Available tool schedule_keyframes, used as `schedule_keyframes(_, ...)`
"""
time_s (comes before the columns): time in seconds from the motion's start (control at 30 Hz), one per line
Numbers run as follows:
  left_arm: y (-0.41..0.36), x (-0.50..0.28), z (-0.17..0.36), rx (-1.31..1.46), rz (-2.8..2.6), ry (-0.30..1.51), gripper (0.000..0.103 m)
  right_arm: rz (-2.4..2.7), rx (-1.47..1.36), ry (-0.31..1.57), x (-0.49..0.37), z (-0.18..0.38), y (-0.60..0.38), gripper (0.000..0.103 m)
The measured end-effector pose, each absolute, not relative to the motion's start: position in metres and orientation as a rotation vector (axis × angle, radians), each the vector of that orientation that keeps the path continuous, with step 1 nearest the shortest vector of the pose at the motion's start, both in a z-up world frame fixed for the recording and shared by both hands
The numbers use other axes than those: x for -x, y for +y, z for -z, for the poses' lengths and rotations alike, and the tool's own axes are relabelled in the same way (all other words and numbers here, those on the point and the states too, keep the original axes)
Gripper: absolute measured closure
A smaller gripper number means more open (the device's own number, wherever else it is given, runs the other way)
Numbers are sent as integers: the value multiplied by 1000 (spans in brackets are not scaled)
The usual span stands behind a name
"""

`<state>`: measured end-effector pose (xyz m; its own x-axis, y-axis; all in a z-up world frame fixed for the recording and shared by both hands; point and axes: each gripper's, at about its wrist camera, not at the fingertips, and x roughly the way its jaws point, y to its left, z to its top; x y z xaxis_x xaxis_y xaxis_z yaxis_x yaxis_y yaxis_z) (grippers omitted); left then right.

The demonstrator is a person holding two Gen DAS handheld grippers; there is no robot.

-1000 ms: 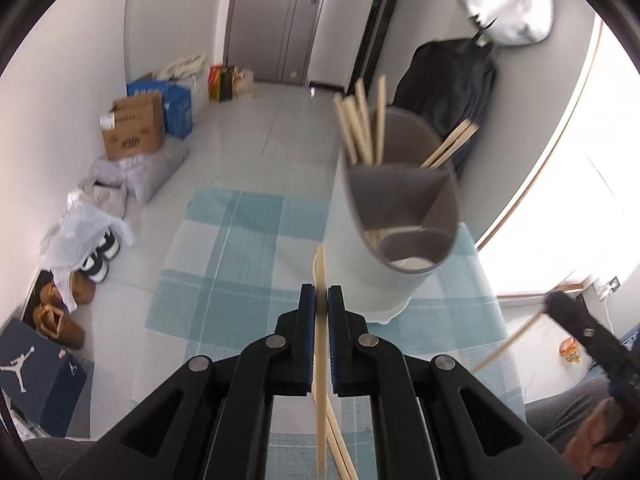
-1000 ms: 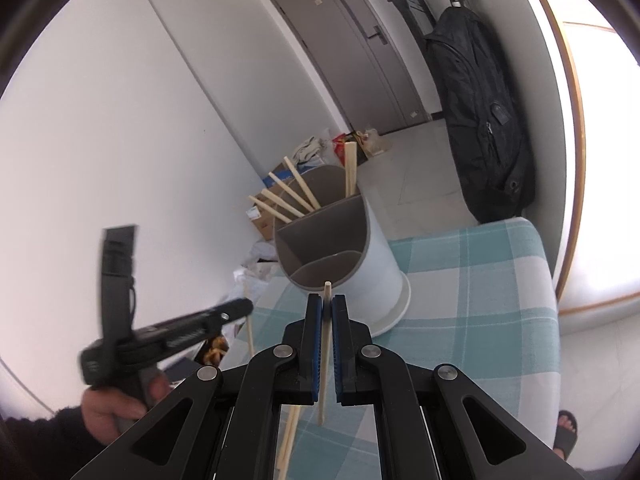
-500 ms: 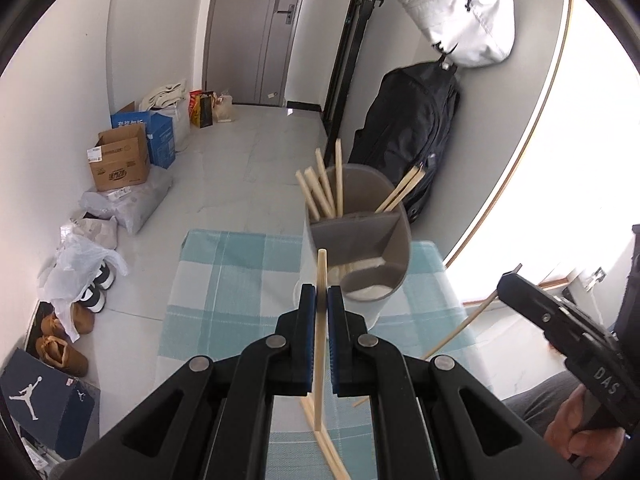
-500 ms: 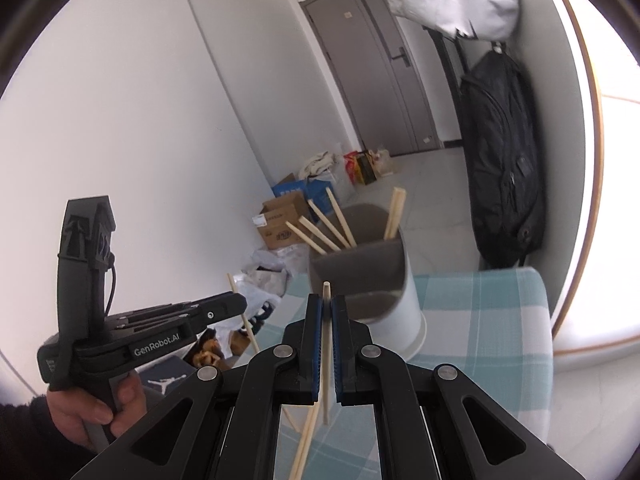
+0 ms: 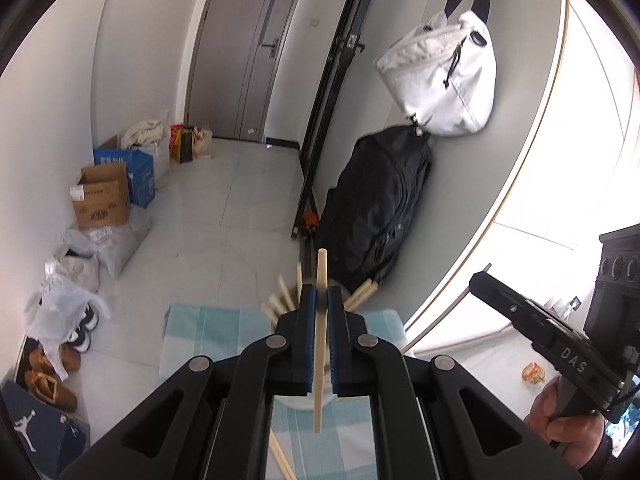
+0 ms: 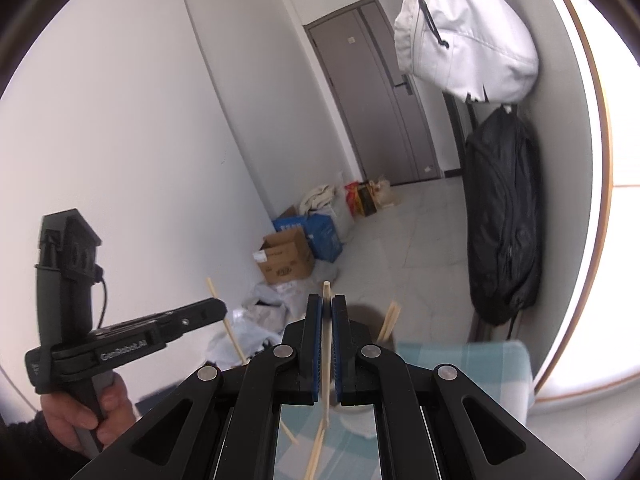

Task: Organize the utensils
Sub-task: 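Carry both held chopsticks up over the white holder, then lower both chopsticks into the holder and open both grippers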

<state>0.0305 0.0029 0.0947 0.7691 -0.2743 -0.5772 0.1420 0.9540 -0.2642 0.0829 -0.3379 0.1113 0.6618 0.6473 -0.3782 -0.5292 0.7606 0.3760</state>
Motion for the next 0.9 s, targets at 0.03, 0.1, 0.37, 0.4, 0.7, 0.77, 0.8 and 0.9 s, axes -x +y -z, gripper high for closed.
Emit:
schedule_keyframes(0.03,3,-33,-99,216,232,651,102,-671,-242,518,-87,-115,-338,99)
schedule_keyframes(0.1,3,-41,-110,211,224,626,102,-664,-238,511,-101,-125,-336,99)
schedule_keyframes(0.37,2,-78,-130,217,208,567,102,-657,-211,488,-148,-147,-326,99)
schedule_keyframes(0.4,1,-82,-129,212,208,566,102,-656,-202,490,-153,-147,-324,99)
schedule_keyframes(0.7,-6,-110,-97,183,192,589,102,-664,-132,529,-182,-128,-302,99)
schedule_keyframes(0.77,-5,-114,-86,181,191,595,102,-671,-127,544,-184,-120,-299,99)
schedule_keyframes(0.8,-4,-116,-81,185,197,598,102,-670,-125,552,-186,-116,-298,99)
schedule_keyframes(0.9,-5,-118,-67,182,246,613,102,-672,-119,586,-191,-100,-293,99)
